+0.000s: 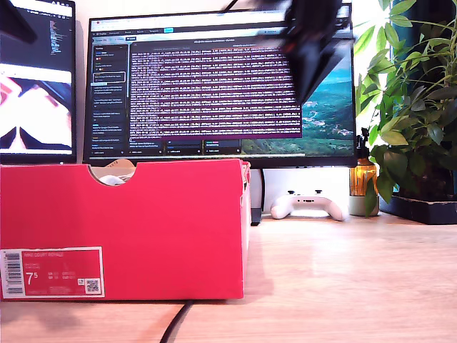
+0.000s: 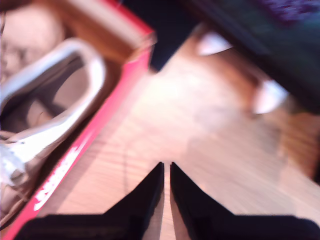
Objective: Pack the white shoes by picking the first shoe and placing it inside the red shoebox, left side, then picking and rotating the second shoe and placing it in the shoebox
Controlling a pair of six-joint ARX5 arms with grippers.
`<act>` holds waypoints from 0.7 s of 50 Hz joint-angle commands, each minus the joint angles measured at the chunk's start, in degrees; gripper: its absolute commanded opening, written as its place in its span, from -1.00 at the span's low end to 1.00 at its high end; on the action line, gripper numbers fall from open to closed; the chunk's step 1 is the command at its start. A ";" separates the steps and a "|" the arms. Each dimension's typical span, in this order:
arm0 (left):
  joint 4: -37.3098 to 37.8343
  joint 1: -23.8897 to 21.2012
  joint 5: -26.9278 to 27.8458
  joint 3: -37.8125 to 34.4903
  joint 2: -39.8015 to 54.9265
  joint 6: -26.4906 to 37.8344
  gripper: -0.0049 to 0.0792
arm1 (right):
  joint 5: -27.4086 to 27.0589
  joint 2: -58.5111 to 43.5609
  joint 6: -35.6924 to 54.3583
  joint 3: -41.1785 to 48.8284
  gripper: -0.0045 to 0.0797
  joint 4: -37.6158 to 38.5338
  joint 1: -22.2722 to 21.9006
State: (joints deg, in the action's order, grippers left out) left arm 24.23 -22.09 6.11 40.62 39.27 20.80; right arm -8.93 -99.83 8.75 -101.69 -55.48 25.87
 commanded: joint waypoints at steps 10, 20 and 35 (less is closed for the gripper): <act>-5.42 14.40 11.54 -0.55 1.57 -0.52 -0.91 | 0.04 9.97 -1.57 15.98 -0.92 8.11 -2.05; -6.71 21.64 16.90 -0.59 4.28 -2.91 -0.91 | -0.81 17.27 -3.23 27.65 -0.92 17.09 -2.43; -10.69 23.80 17.07 -4.74 4.59 -7.15 -0.91 | -6.27 24.59 -2.69 43.04 -0.92 30.95 -5.81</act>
State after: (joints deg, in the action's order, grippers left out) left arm 13.54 1.56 22.92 39.07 43.86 14.26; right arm -14.76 -76.16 6.02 -61.67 -25.96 21.80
